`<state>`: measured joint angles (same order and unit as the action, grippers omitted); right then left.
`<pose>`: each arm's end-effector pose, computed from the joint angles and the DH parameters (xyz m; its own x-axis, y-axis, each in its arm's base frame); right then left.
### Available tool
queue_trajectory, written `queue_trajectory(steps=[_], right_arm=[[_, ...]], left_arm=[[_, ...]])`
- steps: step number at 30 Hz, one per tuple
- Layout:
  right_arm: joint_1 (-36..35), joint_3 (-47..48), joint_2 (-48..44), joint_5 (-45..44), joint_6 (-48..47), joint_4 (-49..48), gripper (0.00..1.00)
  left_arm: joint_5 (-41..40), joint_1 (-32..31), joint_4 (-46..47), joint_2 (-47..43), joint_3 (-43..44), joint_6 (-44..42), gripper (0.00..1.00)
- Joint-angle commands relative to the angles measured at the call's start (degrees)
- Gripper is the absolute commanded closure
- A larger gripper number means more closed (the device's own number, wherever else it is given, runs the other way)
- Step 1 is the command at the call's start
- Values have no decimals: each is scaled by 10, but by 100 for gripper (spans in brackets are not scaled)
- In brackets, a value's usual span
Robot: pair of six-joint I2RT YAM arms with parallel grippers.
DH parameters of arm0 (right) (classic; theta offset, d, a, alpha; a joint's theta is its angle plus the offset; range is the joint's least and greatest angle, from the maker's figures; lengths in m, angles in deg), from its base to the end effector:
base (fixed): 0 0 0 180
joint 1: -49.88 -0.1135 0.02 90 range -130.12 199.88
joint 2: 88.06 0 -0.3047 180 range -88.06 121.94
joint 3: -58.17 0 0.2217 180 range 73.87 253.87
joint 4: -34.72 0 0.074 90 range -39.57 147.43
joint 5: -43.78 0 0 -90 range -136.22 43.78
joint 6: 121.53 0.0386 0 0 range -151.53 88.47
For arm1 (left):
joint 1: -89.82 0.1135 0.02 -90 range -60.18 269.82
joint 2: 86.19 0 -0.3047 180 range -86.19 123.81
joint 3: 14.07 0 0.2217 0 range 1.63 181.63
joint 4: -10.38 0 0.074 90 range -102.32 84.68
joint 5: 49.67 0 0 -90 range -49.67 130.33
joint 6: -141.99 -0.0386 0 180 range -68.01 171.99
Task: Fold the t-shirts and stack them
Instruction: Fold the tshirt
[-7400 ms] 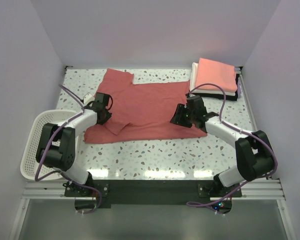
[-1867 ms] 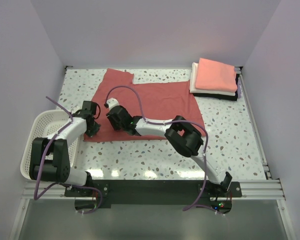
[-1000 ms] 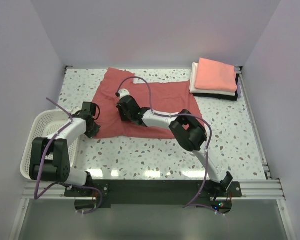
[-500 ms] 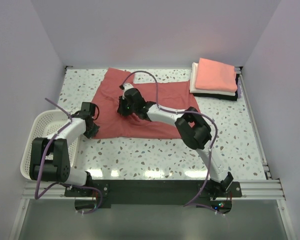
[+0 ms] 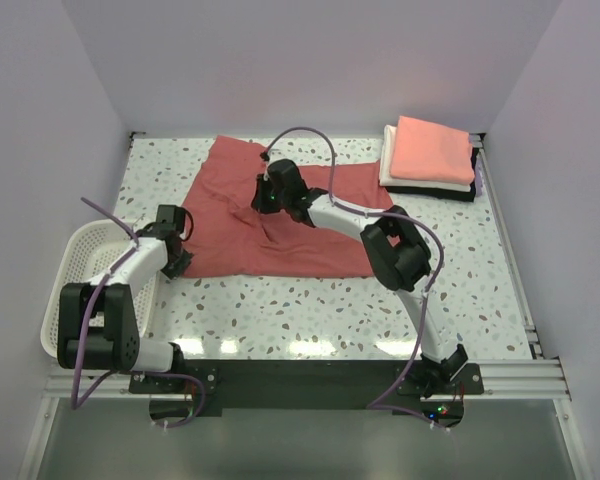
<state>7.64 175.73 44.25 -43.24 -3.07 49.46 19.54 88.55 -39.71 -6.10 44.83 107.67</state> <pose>0.3966 0.3628 0.2270 -0.6563 0.0469 -0.7531 -0.4460 0.7809 0.4373 0.2099 0.0091 0.2293 -0.4569 -0.7622 -0.4586 -0.8345 0.5457 -0.0755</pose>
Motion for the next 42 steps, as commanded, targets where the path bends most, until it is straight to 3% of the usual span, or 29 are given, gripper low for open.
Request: queue_trajectory(steps=[1, 22, 25, 29, 32, 35, 42], right_arm=[[8, 40, 1, -11, -12, 7, 92], [35, -75, -40, -76, 16, -24, 89], [37, -82, -48, -82, 15, -26, 80], [38, -89, -83, -86, 12, -17, 55], [42, -96, -111, -111, 11, 8, 45], [50, -108, -151, -140, 20, 63, 44], [86, -276, -288, -163, 69, 118, 43]], left_arm=[[-23, 9, -13, -18, 7, -10, 87], [-2, 13, -30, -60, 35, -39, 85], [21, 13, -16, -62, 50, -56, 84], [79, 10, 35, -47, 67, -70, 84], [105, -10, 63, -13, 90, -72, 84], [102, -43, 63, 30, 116, -66, 85], [92, -56, 76, 60, 65, -39, 84]])
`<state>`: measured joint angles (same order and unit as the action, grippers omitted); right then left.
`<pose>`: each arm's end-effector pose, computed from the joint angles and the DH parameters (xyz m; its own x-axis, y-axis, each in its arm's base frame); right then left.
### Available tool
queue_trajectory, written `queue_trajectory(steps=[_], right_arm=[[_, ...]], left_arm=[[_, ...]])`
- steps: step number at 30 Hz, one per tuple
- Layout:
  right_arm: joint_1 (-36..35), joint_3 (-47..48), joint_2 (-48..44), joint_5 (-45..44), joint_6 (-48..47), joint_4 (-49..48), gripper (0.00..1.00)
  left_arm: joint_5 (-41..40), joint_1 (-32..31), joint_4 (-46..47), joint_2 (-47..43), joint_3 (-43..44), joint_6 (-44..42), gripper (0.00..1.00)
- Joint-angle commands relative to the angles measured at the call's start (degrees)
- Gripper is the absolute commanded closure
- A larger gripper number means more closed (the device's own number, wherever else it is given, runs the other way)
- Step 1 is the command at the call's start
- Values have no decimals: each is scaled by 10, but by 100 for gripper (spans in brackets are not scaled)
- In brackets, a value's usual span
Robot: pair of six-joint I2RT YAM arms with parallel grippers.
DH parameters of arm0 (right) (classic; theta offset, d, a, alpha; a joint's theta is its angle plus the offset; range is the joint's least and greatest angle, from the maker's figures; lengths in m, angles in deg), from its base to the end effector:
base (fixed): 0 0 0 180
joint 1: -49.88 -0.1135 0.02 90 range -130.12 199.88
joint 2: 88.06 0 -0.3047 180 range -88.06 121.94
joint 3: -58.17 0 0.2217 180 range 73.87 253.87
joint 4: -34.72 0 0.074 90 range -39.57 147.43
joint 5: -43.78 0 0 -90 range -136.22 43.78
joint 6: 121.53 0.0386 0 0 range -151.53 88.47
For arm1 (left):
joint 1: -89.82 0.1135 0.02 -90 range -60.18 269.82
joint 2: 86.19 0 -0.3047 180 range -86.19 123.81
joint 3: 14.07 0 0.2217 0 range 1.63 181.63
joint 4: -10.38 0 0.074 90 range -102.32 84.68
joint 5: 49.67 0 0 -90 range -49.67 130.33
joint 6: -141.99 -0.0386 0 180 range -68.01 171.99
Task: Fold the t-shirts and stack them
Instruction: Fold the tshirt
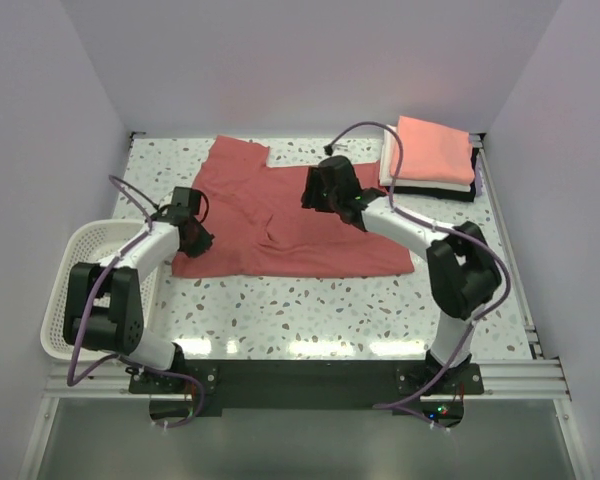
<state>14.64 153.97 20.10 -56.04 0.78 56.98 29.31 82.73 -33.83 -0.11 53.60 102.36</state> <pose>0.3499 0.2391 0.2919 -0.6348 0.1964 -0.7473 -0.1356 0.9238 0.3580 0.2599 -0.0249 0.2481 -0.5882 -0.6886 -0.4241 -0.6570 0.7126 -0.2459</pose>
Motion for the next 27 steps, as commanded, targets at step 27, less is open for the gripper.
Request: queue_trajectory(steps=[27], right_arm=[[185, -399, -184, 16, 119, 56, 44]], left_arm=[[-106, 59, -67, -76, -141, -4, 83]])
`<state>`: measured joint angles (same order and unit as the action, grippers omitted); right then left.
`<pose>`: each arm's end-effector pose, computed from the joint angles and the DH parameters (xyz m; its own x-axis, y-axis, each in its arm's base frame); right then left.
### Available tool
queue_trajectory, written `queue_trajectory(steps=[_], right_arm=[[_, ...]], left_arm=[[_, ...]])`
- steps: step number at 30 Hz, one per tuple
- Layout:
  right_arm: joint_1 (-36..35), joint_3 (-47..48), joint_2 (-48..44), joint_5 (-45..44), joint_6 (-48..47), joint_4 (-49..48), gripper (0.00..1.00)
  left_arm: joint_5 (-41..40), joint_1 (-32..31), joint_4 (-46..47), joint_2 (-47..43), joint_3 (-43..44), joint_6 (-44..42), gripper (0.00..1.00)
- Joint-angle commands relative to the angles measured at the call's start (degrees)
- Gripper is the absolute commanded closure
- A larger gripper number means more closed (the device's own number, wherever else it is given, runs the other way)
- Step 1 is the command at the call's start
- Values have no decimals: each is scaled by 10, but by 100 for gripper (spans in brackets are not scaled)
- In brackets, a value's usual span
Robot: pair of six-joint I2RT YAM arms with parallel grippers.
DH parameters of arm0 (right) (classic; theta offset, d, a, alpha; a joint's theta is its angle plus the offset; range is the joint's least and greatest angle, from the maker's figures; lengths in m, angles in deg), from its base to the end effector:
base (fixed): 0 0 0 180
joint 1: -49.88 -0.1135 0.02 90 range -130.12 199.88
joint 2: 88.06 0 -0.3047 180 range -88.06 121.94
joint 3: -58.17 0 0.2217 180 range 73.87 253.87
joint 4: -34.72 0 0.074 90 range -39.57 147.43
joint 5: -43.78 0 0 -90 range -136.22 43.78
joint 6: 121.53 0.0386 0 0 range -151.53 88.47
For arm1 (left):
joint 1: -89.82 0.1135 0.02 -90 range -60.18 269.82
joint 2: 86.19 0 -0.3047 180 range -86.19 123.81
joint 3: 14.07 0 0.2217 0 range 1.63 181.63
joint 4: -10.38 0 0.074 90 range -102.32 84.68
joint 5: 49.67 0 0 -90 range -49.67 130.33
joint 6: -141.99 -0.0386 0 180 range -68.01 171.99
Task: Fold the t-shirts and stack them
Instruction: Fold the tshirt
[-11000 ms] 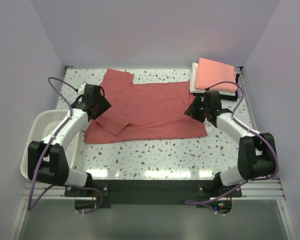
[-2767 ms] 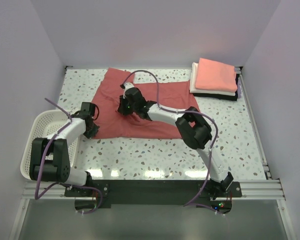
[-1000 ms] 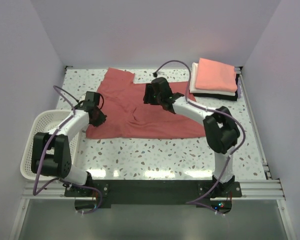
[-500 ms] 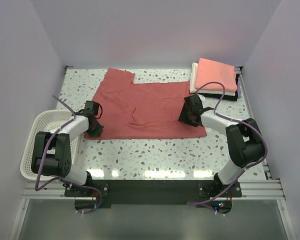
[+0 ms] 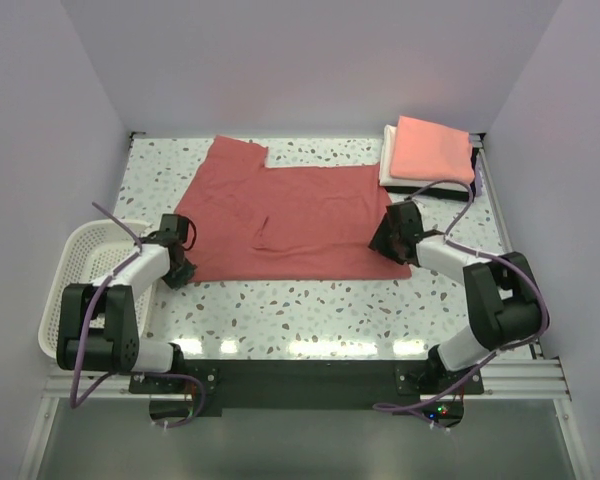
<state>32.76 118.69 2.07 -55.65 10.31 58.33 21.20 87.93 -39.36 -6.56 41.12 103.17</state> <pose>0.2700 0.0765 0.2189 -0.7014 0.4725 -0.5336 0.3641 0.8812 0.3016 0.1974 0.0061 0.2152 -0.5575 -0.7181 -0.4166 -0.7856 0.6185 -0.0147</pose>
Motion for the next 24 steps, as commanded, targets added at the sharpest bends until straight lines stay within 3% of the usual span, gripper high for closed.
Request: queue_trajectory(steps=[1, 14, 20, 24], right_arm=[[4, -55, -17, 14, 25, 46, 45], [10, -150, -201, 43, 30, 130, 45], [9, -23, -244, 15, 2, 182, 44], [10, 94, -170, -9, -33, 174, 44]], left_arm=[[-24, 7, -12, -12, -18, -12, 83], [0, 6, -33, -67, -9, -34, 83], [39, 3, -47, -92, 74, -53, 83], [68, 1, 3, -80, 110, -44, 82]])
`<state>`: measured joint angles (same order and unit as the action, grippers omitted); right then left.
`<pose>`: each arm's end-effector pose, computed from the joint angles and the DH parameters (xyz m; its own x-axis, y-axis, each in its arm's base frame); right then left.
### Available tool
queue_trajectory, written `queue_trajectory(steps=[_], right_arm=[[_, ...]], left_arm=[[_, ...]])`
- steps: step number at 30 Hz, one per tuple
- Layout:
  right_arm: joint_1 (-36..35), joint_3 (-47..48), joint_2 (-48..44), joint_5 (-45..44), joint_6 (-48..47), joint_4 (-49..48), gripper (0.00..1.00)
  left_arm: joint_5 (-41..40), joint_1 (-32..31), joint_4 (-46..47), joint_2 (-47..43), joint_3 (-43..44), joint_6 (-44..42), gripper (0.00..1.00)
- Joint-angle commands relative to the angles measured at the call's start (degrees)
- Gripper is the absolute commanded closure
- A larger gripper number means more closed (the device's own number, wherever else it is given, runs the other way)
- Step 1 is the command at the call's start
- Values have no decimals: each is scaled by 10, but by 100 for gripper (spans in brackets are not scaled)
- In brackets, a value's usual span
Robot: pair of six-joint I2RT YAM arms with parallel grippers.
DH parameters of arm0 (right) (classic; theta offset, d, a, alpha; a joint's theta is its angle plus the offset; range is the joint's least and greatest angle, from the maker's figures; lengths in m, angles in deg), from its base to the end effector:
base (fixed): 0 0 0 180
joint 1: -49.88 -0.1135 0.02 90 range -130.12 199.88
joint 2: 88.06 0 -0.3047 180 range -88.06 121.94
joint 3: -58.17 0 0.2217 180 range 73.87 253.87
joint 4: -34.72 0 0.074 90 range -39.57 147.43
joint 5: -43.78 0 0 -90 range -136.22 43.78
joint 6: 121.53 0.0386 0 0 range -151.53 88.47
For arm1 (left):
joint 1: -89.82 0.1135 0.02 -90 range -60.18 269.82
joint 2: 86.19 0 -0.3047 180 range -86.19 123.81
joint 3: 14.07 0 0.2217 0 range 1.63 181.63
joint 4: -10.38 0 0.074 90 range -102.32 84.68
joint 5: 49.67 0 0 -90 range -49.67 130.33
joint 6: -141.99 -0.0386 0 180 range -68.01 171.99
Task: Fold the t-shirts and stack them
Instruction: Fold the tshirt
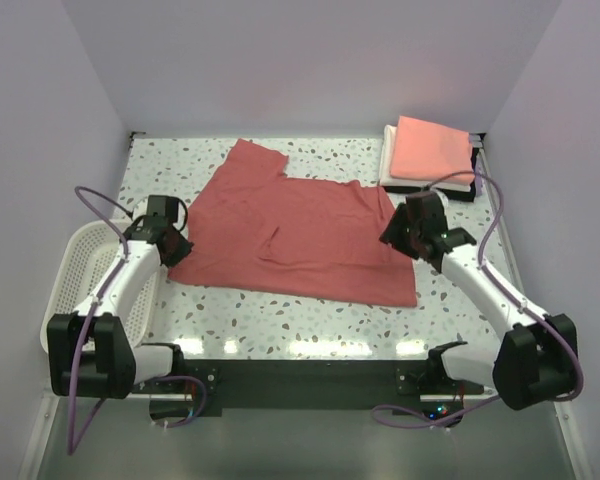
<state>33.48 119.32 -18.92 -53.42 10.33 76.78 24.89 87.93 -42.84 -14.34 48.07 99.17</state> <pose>0.1963 0.0527 0.2813 -0.6831 0.4891 -0.5424 0.3396 0.8702 0.3569 0.1944 0.0039 0.2666 -0.5394 -0.6896 -0.4832 -0.7135 0.6791 -0.1727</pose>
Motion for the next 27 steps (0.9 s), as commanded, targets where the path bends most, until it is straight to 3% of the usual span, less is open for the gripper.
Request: queue_trajectory(steps=[1, 7, 11, 17, 27], right_arm=[[2, 130, 59, -26, -36, -11, 44], [3, 224, 179, 62, -34, -48, 44], [2, 218, 222, 101, -31, -82, 44], [1, 177, 203, 105, -31, -90, 43], [1, 47, 131, 124, 1, -114, 43]], left_arm=[[38, 0, 49, 19, 46, 1, 82], [14, -22, 73, 131, 81, 48, 82], [-14, -22, 91, 130, 22, 81, 82], [-54, -30, 97, 116, -44, 118, 82], [-134, -101, 59, 95, -103, 199, 82]])
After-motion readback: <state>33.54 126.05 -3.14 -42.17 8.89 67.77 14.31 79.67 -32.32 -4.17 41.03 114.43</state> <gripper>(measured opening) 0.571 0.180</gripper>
